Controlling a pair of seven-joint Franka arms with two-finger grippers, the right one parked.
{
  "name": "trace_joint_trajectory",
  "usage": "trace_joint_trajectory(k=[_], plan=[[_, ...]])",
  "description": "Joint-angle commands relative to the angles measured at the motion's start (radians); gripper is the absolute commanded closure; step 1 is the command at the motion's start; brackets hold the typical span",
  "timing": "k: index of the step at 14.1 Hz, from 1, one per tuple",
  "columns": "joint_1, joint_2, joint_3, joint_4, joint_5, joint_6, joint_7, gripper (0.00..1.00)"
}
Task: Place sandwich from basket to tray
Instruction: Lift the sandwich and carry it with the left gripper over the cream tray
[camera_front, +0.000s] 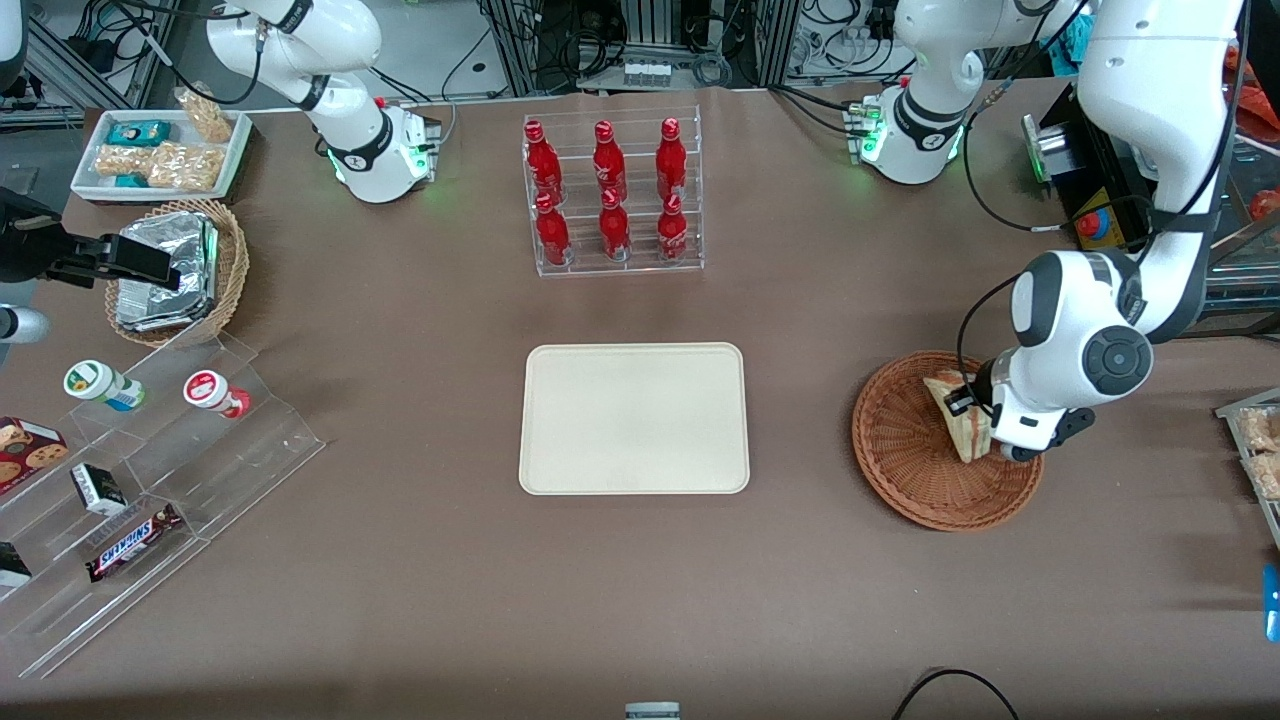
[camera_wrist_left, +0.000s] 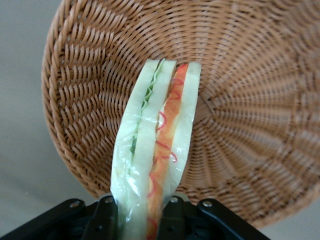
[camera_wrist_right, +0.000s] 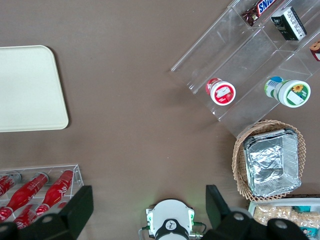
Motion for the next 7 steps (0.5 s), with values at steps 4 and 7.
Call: trace_joint_trajectory(k=[4, 7], plan=[[-0.116, -0.061, 0.0, 0.107, -0.002, -0.134, -0.005, 0.9], [-0.22, -0.051, -0.004, 0.144, -0.002, -0.132, 0.0, 0.9]])
